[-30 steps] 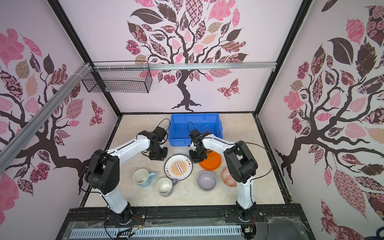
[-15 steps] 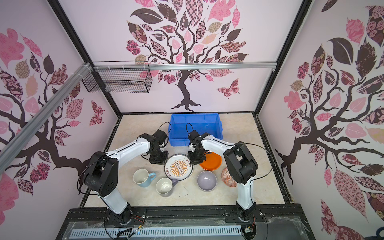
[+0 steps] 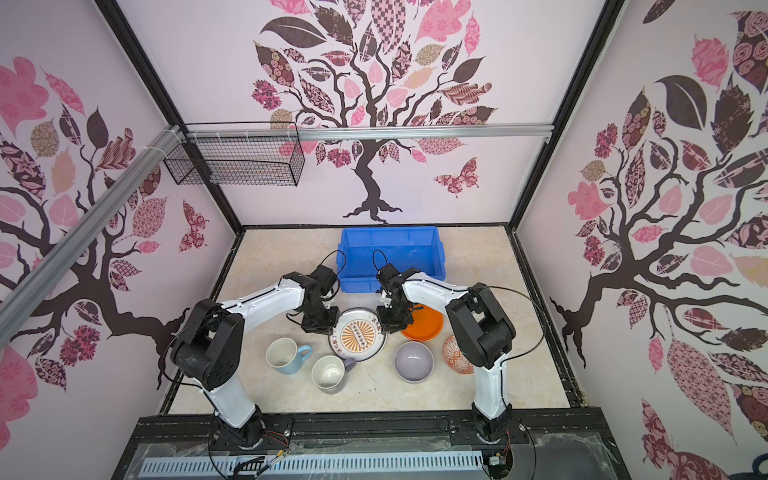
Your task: Place the mixed dishes into the plastic bin
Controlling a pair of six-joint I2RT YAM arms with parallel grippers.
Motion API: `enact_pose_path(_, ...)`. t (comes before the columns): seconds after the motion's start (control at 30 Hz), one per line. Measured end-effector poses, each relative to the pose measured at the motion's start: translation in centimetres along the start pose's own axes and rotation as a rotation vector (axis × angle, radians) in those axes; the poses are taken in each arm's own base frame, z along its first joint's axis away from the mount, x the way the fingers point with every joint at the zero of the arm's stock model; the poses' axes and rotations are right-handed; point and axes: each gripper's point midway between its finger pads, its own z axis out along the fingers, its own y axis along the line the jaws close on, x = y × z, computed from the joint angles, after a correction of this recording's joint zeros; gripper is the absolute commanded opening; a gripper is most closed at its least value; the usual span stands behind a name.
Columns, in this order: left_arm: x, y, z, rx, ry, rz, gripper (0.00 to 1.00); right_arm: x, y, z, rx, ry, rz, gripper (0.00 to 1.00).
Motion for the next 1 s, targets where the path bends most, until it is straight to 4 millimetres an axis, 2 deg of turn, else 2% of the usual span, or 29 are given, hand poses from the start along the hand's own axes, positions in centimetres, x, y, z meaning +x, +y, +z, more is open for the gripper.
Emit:
enact_pose_path(0.33,-0.4,-0.6,0.9,0.031,0.009,-0.002,0.0,-0.1,-0.1,0.0,0.006,-0.004,0.0,0.28)
enact_pose_path(0.53,-0.5,-1.7,1.7,0.074,0.027,0.008,0.0,-0.2,0.0,-0.1,0.007,-0.007,-0.001,0.28)
enact_pose_path(1.0,-2.5,-3.7,2.2,0.124,0.036,0.019,0.0,-1.5,0.2,-1.2,0.003,-0.043,-0.001,0.28)
